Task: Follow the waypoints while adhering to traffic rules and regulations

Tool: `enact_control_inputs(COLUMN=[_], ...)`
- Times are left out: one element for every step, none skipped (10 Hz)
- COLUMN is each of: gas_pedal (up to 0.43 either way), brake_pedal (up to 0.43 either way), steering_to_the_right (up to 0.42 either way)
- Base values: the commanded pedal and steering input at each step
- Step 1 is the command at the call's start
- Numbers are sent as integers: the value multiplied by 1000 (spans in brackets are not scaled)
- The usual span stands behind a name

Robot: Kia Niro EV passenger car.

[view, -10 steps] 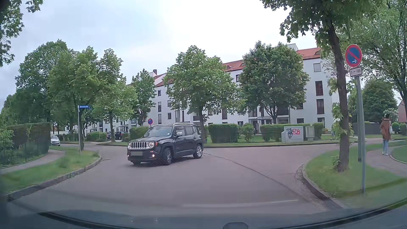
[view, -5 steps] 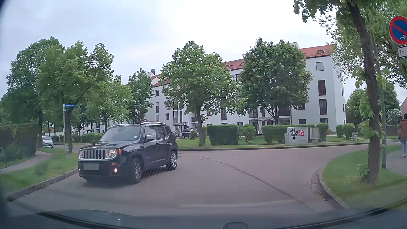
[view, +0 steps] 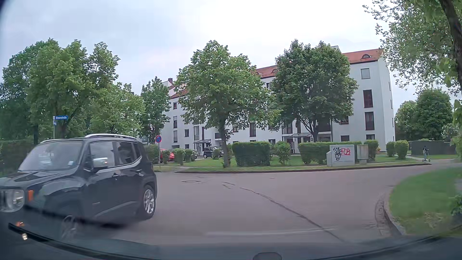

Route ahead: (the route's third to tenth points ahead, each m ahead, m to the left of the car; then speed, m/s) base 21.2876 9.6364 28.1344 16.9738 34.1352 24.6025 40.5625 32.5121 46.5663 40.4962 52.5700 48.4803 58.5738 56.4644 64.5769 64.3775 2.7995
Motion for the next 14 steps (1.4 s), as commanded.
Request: enact_control_inputs(gas_pedal=[0, 0, 0, 8, 20, 47, 59, 79, 87, 98, 98, 98, 98, 98], brake_pedal=[0, 0, 0, 0, 0, 0, 0, 0, 0, 0, 0, 0, 0, 0], steering_to_the_right=[-3, -10, -19, -26, -40, -54, -64, -73, -80, -86, -93, -99, -106, -112])
